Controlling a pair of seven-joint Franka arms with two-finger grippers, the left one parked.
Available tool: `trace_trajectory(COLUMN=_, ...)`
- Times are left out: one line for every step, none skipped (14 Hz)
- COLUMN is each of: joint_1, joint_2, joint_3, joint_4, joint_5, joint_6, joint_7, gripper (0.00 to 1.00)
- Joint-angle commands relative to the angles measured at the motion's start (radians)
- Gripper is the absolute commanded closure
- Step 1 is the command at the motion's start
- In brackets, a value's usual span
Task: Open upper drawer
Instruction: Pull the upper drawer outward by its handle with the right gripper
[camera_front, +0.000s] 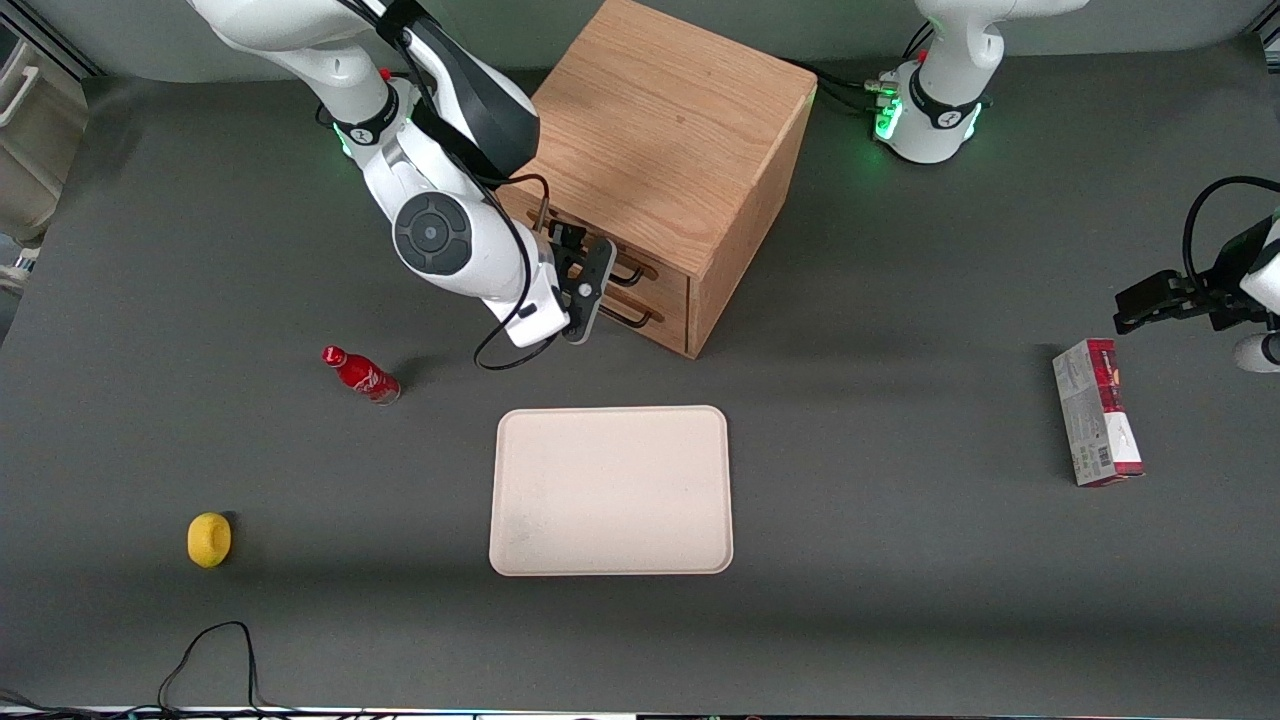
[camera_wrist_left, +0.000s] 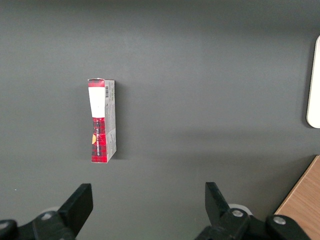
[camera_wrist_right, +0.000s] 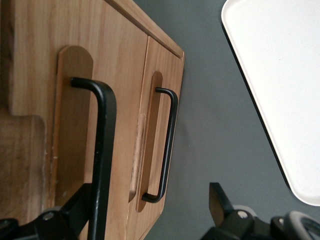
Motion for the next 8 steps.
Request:
trace_trajectory(joint_1=0.001, joint_2=0.034, joint_3=-0.005, joint_4=0.007, joint_5=0.010, joint_6=0.052, joint_7=-0.021, gripper=0.00)
trace_trajectory(joint_1=-0.002, joint_2=0.040, joint_3=-0.006, joint_4=0.014, joint_5=0.007, joint_6=0.054, joint_7=-0.022, gripper=0.00)
trace_trajectory(joint_1=-0.002, joint_2=0.042, joint_3=-0.008, joint_4=0.019, joint_5=0.006, joint_6=0.054, joint_7=-0.024, gripper=0.00)
trace_trajectory(joint_1=-0.007, joint_2=0.046, joint_3=-0.009, joint_4=0.032, joint_5=-0.010, joint_6=0.054, joint_7=-0.024, gripper=0.00)
trace_trajectory(joint_1=-0.010, joint_2=0.064, joint_3=-0.009, joint_4=0.048, joint_5=-0.040, joint_6=0.054, joint_7=-0.024, gripper=0.00)
trace_trajectory(joint_1=-0.012, joint_2=0.075, joint_3=-0.011, joint_4=0.063, joint_5=-0.059, joint_6=0.053, joint_7=-0.021, gripper=0.00)
trace_trajectory(joint_1=-0.013, joint_2=0.085, joint_3=-0.011, joint_4=0.072, joint_5=-0.062, joint_6=0.054, joint_7=-0.021, gripper=0.00)
trace_trajectory(joint_1=-0.016, joint_2=0.092, joint_3=-0.014, joint_4=0.085, joint_5=-0.064, joint_6=0.054, joint_7=-0.021, gripper=0.00)
